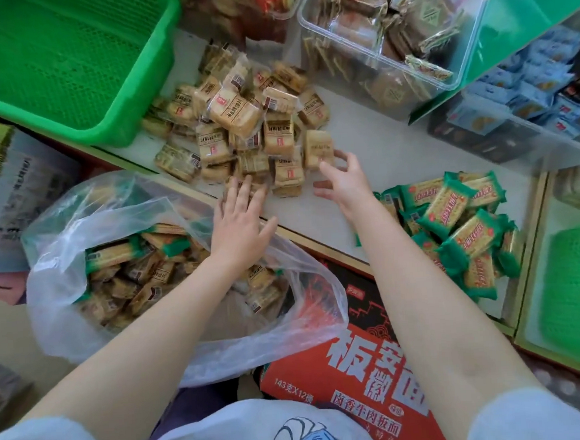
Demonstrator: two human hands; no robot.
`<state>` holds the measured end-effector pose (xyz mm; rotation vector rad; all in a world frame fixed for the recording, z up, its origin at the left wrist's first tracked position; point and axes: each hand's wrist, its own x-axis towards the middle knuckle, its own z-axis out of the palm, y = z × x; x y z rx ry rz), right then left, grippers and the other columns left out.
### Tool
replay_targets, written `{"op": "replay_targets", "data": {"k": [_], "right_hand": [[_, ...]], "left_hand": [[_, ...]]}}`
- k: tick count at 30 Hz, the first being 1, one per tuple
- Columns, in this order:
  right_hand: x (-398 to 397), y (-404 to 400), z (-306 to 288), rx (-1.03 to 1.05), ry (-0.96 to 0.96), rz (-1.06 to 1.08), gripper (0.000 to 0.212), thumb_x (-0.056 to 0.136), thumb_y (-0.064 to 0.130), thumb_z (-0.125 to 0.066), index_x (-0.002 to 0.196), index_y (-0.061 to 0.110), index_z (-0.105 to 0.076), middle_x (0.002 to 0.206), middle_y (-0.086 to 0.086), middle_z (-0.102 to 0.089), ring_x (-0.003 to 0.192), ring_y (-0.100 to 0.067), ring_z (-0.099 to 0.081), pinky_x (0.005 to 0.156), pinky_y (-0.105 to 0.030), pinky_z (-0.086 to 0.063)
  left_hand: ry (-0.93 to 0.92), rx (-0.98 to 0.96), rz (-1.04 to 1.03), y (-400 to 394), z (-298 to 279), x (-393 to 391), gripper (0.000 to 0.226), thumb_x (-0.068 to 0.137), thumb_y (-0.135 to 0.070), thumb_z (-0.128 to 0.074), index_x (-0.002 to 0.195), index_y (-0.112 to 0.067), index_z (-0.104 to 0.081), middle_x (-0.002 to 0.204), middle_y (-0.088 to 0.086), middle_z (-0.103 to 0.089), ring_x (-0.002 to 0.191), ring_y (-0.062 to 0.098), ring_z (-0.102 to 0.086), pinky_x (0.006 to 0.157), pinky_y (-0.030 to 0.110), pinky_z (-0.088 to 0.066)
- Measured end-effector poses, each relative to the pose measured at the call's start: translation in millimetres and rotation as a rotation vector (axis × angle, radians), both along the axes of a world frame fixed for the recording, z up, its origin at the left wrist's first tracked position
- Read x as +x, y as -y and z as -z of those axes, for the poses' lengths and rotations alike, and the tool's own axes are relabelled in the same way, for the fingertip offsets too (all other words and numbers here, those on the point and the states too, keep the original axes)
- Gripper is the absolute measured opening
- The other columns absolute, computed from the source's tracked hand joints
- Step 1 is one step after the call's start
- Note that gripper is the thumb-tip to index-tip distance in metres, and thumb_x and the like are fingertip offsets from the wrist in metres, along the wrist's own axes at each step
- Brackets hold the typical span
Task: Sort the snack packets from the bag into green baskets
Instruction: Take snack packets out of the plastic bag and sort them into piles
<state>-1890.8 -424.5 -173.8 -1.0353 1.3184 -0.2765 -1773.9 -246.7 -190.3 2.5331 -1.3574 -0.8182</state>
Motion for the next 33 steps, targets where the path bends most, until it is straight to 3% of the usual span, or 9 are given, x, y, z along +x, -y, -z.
{"op": "replay_targets", "data": {"k": [4, 9, 12, 14, 18, 21, 24, 28, 33], "right_hand": [[14, 2, 32, 0.069, -0.026, 0.004, 0.053, 0.099, 0.012, -0.057, 0.149, 0.015, -0.040, 0.132, -0.013, -0.059, 0.097, -0.029, -0.069, 0.070, -0.031, -0.059], [33, 7, 28, 0.080, 0.110, -0.025, 0.045, 0.101, 0.004, -0.045, 0.144, 0.014, -0.048, 0.125, -0.010, -0.068, 0.098, -0.020, -0.069, 0.076, -0.030, -0.058], [23, -7, 13, -0.149, -0.223, -0.124, 0.050, 0.099, 0.016, -0.047, 0.150, 0.015, -0.042, 0.139, -0.006, -0.056, 0.122, -0.022, -0.058, 0.103, -0.039, -0.050], [5, -37, -13, -0.384, -0.322, -0.150, 0.044, 0.100, 0.017, -0.048, 0.144, 0.017, -0.049, 0.133, -0.001, -0.055, 0.117, -0.015, -0.055, 0.096, -0.030, -0.047], [-32, -126, -50, -0.436, -0.107, -0.329, 0.017, 0.098, 0.013, -0.053, 0.095, 0.021, -0.068, 0.083, -0.006, -0.068, 0.076, -0.018, -0.063, 0.072, -0.038, -0.054], [-47, -158, -29, -0.250, -0.223, -0.773, 0.016, 0.097, 0.033, -0.057, 0.103, 0.028, -0.071, 0.098, 0.009, -0.072, 0.096, -0.012, -0.065, 0.087, -0.037, -0.054], [-55, -152, -9, -0.428, -0.458, -0.910, 0.045, 0.095, 0.042, -0.057, 0.139, 0.031, -0.056, 0.140, 0.004, -0.056, 0.133, -0.017, -0.047, 0.109, -0.038, -0.038], [-56, -133, -12, -0.601, -0.512, -0.675, 0.063, 0.097, 0.036, -0.055, 0.155, 0.030, -0.033, 0.162, -0.008, -0.027, 0.148, -0.027, -0.023, 0.121, -0.046, -0.019], [-56, -123, -3, -0.457, -0.689, -0.680, 0.063, 0.099, 0.035, -0.053, 0.156, 0.024, -0.030, 0.166, -0.009, -0.018, 0.151, -0.028, -0.019, 0.122, -0.047, -0.017]], "left_hand": [[0.037, -0.016, 0.047, -3, 5, 6, 0.065, 0.103, -0.052, -0.032, 0.160, -0.030, -0.010, 0.169, -0.001, 0.005, 0.153, 0.017, 0.017, 0.125, 0.044, 0.003], [-0.009, -0.032, 0.065, 0, 3, 11, 0.065, 0.103, -0.050, -0.036, 0.160, -0.030, -0.013, 0.169, 0.000, 0.004, 0.153, 0.017, 0.016, 0.124, 0.042, 0.002], [-0.043, -0.093, 0.027, -4, -4, 11, 0.064, 0.102, -0.050, -0.041, 0.159, -0.028, -0.019, 0.169, 0.001, -0.002, 0.154, 0.018, 0.009, 0.125, 0.043, -0.003], [0.008, -0.212, -0.014, -20, -5, 9, 0.059, 0.100, -0.041, -0.049, 0.153, -0.021, -0.035, 0.166, 0.007, -0.017, 0.154, 0.025, -0.006, 0.125, 0.046, -0.012], [0.212, -0.402, -0.018, -70, 5, 11, 0.026, 0.090, -0.030, -0.053, 0.094, -0.007, -0.064, 0.104, 0.014, -0.059, 0.100, 0.034, -0.055, 0.086, 0.045, -0.043], [0.175, -0.181, 0.127, -89, 13, 16, 0.042, 0.090, -0.043, -0.043, 0.099, -0.010, -0.067, 0.101, 0.010, -0.059, 0.096, 0.033, -0.056, 0.080, 0.041, -0.040], [0.106, 0.073, 0.253, -89, 13, 23, 0.065, 0.093, -0.053, -0.046, 0.153, -0.031, -0.033, 0.163, 0.010, -0.024, 0.150, 0.032, -0.020, 0.118, 0.050, -0.022], [0.202, -0.078, 0.316, -72, 1, 37, 0.078, 0.093, -0.052, -0.044, 0.159, -0.038, -0.006, 0.166, 0.001, 0.012, 0.154, 0.028, 0.013, 0.123, 0.053, -0.001], [0.109, 0.093, 0.361, -51, -2, 54, 0.076, 0.096, -0.050, -0.046, 0.158, -0.042, -0.003, 0.164, -0.001, 0.026, 0.151, 0.021, 0.024, 0.124, 0.051, -0.014]]}}
